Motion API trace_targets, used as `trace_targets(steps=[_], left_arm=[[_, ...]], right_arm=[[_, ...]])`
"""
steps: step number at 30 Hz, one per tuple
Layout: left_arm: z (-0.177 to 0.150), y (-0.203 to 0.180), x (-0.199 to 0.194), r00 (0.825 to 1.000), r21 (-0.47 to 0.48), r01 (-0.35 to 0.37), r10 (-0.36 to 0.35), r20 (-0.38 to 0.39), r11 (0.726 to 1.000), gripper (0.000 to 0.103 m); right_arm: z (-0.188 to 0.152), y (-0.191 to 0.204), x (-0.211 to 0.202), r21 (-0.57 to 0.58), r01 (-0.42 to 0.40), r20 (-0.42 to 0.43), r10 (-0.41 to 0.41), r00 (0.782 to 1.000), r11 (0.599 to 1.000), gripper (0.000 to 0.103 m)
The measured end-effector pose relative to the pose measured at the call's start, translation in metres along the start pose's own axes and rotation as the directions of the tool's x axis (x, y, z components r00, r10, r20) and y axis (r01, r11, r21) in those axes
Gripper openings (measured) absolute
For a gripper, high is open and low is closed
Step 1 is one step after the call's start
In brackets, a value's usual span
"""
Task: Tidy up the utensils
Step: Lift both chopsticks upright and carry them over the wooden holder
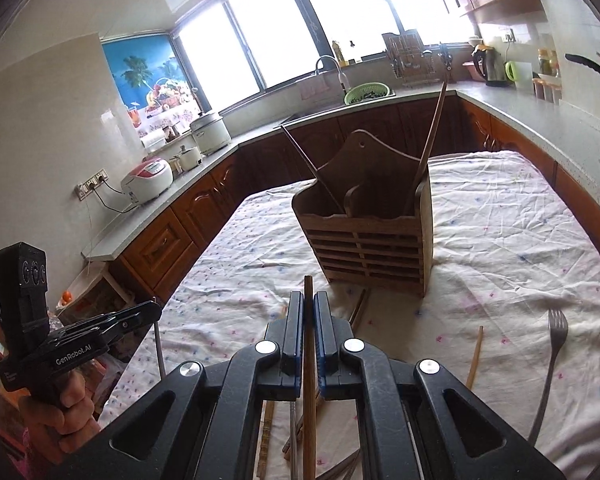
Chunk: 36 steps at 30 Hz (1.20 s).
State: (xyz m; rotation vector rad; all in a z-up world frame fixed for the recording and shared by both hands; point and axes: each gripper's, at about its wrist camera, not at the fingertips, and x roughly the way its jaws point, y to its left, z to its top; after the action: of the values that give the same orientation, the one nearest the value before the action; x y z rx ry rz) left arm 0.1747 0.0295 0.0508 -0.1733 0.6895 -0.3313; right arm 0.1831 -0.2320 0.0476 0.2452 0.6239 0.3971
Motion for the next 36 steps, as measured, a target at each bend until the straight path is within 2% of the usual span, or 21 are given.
trace_targets(steps=[10, 27, 33, 36], left_arm=[[0.013, -0.006, -0.032, 0.995, 0.0, 0.01, -0.01, 0.1, 1.0, 0.003], [0.046, -0.015, -0.026, 0.984, -0.001, 0.034, -0.033, 0.176, 0.999, 0.003], [0.07, -0.019, -0.02, 0.973, 0.005, 0.041, -0.041, 0.227, 0.999, 0.003], [0.087, -0.02, -0.018, 0.964, 0.002, 0.055, -0.054, 0.259, 0.998, 0.003]], right_arm=[[0.013, 0.008, -0.038, -0.041, 0.011, 0.115, -0.006, 0.993, 0.999, 0.005], [0.034, -0.005, -0.05, -0.019, 0.021, 0.209, -0.016, 0.978, 1.0, 0.005], [0.052, -0.016, -0.052, 0.011, 0.027, 0.271, -0.029, 0.962, 1.0, 0.005], [0.066, -0.023, -0.054, 0.028, 0.039, 0.319, -0.046, 0.946, 0.999, 0.005]])
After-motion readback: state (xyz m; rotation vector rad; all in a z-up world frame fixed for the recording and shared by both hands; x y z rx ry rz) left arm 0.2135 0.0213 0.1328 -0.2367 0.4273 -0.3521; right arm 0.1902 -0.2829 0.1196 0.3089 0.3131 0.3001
